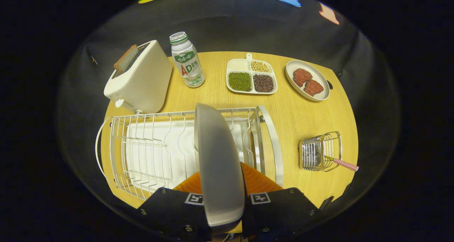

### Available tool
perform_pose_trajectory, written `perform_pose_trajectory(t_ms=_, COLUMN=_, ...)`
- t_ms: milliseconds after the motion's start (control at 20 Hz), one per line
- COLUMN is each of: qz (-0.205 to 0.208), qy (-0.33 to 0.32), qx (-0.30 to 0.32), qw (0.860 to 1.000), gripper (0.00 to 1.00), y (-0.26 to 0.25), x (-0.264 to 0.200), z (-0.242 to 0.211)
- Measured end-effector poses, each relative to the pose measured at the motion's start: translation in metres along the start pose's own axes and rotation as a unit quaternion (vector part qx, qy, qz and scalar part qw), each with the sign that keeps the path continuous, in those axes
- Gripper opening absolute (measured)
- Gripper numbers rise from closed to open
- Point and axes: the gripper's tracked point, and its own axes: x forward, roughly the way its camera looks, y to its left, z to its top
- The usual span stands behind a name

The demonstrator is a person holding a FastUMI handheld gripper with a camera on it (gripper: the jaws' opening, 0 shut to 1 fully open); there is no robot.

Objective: Take the plate from the dish rack, then take the spoon from the basket and place it into the plate.

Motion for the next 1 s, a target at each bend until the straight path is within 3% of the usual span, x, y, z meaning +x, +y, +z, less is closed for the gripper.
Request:
perform_pose_trajectory(t_ms=400, qz=-0.078, qy=-0.051, qx=-0.043, qw=0.995, gripper=0.31, y=-0.009, x=-0.034, z=0.02)
perform_pose_trajectory(t_ms=1000, qz=0.004, qy=-0.096, qx=-0.005, qw=0.995, gripper=0.31, y=-0.059, x=-0.136, z=-0.001)
